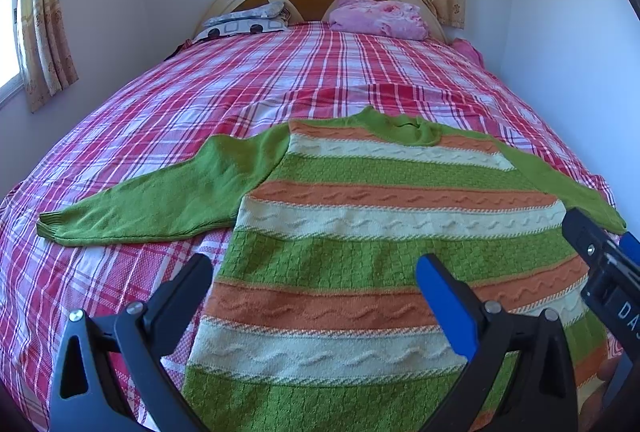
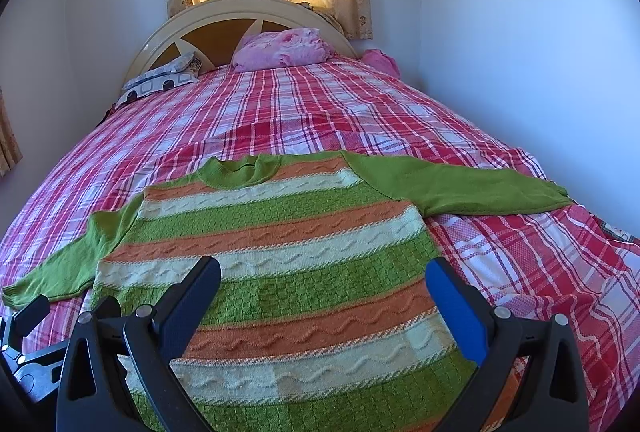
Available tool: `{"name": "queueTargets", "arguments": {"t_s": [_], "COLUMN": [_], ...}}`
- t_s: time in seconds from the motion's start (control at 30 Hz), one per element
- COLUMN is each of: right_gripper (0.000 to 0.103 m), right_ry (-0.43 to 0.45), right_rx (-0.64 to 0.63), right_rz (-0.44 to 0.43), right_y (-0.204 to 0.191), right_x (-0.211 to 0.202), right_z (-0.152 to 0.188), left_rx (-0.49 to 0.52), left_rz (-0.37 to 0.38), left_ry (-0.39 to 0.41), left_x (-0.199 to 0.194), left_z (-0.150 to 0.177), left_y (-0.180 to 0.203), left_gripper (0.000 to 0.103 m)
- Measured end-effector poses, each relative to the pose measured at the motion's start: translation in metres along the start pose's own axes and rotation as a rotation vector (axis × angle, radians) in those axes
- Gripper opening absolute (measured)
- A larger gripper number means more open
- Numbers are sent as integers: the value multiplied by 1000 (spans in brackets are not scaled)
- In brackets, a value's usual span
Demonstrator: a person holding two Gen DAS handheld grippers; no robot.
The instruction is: Fold small clothes
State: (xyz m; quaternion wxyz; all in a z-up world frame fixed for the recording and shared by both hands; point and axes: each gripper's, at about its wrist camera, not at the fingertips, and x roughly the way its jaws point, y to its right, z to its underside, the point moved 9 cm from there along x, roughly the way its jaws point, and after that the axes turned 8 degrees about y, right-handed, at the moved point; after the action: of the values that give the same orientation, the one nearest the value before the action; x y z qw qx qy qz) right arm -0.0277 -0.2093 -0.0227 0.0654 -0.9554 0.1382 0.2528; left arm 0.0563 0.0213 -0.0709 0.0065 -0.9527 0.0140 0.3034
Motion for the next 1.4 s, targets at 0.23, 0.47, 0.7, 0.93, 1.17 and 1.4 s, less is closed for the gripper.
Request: {"name": "queueTargets", "arguments": {"t_s": [0.23, 0.47, 0.7, 0.93, 1.17, 1.4], "right_gripper": [102, 102, 102, 102, 102, 102], "right_ry": [1, -8, -6, -6, -4, -4], "right_rx": [-1, -1, 0, 0, 0, 0], "right_rz": [0, -2, -3, -4, -1, -1], "right_y": [-2, -5, -5, -7, -8, -8], "right_x": [-1, -2, -3, -4, -5, -5], "right_z": [0, 1, 1, 2, 2, 2], "left_rx": [1, 7, 9, 7, 6, 5], "left_rz": [-2, -4, -1, 6, 6, 10], "left_ry": [4, 7, 10, 9, 10, 8], "left_x": [-3, -5, -8, -10, -10, -10], "left_z": [0, 1, 0, 0, 0, 0], "left_y": [0, 2, 4, 5, 5, 5], "left_gripper": [103, 103, 103, 103, 103, 103]}}
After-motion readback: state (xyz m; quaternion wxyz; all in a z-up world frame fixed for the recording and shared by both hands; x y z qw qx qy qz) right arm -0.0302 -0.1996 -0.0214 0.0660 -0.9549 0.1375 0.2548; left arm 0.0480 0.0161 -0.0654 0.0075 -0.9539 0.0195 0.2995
